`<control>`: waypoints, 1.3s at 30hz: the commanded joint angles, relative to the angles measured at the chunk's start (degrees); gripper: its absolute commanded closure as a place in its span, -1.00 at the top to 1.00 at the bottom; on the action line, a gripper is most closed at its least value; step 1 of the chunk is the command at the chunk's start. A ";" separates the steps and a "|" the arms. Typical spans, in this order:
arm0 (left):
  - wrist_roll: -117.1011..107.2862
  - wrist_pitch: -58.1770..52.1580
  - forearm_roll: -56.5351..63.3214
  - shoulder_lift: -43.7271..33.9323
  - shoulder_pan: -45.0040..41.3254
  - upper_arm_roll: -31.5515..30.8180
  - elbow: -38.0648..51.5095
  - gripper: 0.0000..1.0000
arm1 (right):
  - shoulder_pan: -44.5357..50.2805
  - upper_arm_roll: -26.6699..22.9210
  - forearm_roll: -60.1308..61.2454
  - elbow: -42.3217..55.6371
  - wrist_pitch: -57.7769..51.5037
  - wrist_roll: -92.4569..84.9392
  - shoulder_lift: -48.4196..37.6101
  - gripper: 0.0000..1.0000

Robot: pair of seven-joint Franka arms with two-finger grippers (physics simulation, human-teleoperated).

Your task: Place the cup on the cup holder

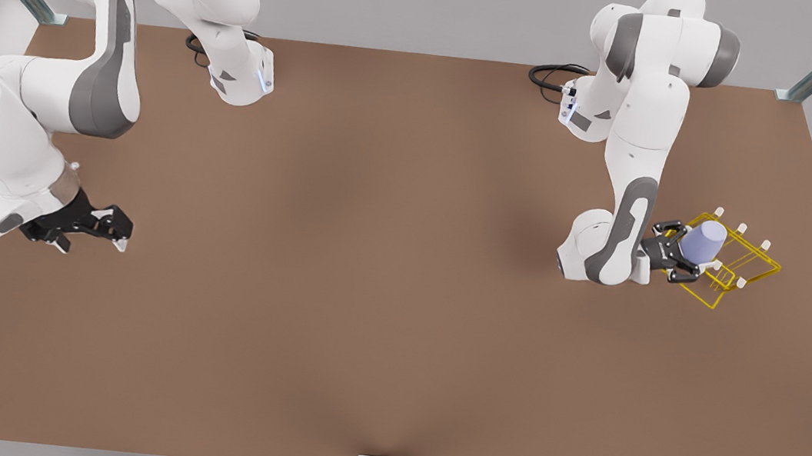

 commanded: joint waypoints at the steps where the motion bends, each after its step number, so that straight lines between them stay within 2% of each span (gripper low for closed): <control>1: -3.07 -0.16 0.24 -0.22 0.05 0.03 -0.54 0.47 | 0.14 -0.11 -0.55 -0.09 -0.55 0.40 -0.42 1.00; 5: -4.22 -0.07 0.24 -0.66 0.75 0.03 -1.07 0.47 | -0.21 0.06 -0.46 -0.18 -10.84 0.22 -3.41 1.00; 27: -5.98 1.69 0.33 0.13 1.19 0.03 -2.30 0.50 | -0.48 0.15 -0.55 -0.09 -10.57 -0.13 -3.05 1.00; 28: -6.06 1.78 0.33 0.13 1.19 0.03 -2.30 0.55 | -0.48 0.15 -0.55 -0.09 -10.48 -0.13 -3.05 1.00; 29: -5.98 1.78 0.50 0.04 1.37 0.03 -2.30 0.83 | -0.48 0.15 -0.55 -0.09 -10.48 -0.13 -2.97 1.00; 30: -5.98 1.78 0.68 0.04 1.46 0.03 -2.30 1.00 | -0.48 0.15 -0.55 -0.09 -10.48 -0.13 -2.97 1.00; 37: -5.71 1.60 0.59 -0.40 1.28 -0.06 -2.39 1.00 | -0.30 0.15 -0.55 -0.09 -10.40 -0.13 -2.88 1.00; 39: -5.01 0.38 -0.46 -3.64 1.19 -3.13 -3.44 1.00 | -0.39 0.15 -0.55 -0.09 -10.48 -0.13 -2.88 1.00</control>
